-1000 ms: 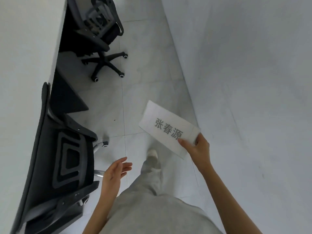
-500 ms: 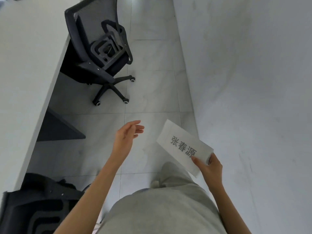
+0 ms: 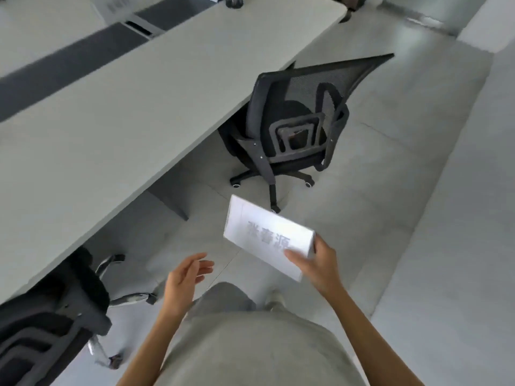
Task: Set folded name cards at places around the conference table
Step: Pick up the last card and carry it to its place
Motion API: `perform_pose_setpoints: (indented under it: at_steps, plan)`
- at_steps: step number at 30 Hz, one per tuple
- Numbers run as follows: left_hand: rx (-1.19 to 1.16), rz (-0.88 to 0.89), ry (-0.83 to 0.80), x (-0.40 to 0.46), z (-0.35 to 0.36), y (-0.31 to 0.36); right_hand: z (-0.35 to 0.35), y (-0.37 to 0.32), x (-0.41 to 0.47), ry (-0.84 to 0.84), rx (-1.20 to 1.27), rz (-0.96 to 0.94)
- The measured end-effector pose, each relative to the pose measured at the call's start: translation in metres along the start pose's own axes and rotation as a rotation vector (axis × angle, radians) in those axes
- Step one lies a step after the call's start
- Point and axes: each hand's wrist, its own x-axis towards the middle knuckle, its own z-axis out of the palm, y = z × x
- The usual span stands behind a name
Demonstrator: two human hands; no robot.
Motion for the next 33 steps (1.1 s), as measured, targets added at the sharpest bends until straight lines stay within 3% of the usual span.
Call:
perform_pose_setpoints:
  at_steps: [4, 8, 17, 26, 33]
  plan:
    - [-0.131, -0.051, 0.250, 0.025, -0.007, 0.011, 0.024, -0.048, 0.094, -0.242, -0.050, -0.139]
    - [-0.191, -0.040, 0.388, 0.073, -0.019, 0.032, 0.063, -0.071, 0.165, -0.379, -0.068, -0.194]
    - [-0.163, 0.118, 0.416, 0.257, -0.089, 0.140, 0.131, -0.132, 0.283, -0.410, -0.029, -0.151]
    - [0.014, 0.164, 0.533, 0.386, -0.147, 0.223, 0.226, -0.268, 0.420, -0.554, -0.024, -0.367]
    - [-0.117, 0.156, 0.716, 0.463, -0.180, 0.286, 0.297, -0.370, 0.538, -0.780, -0.079, -0.526]
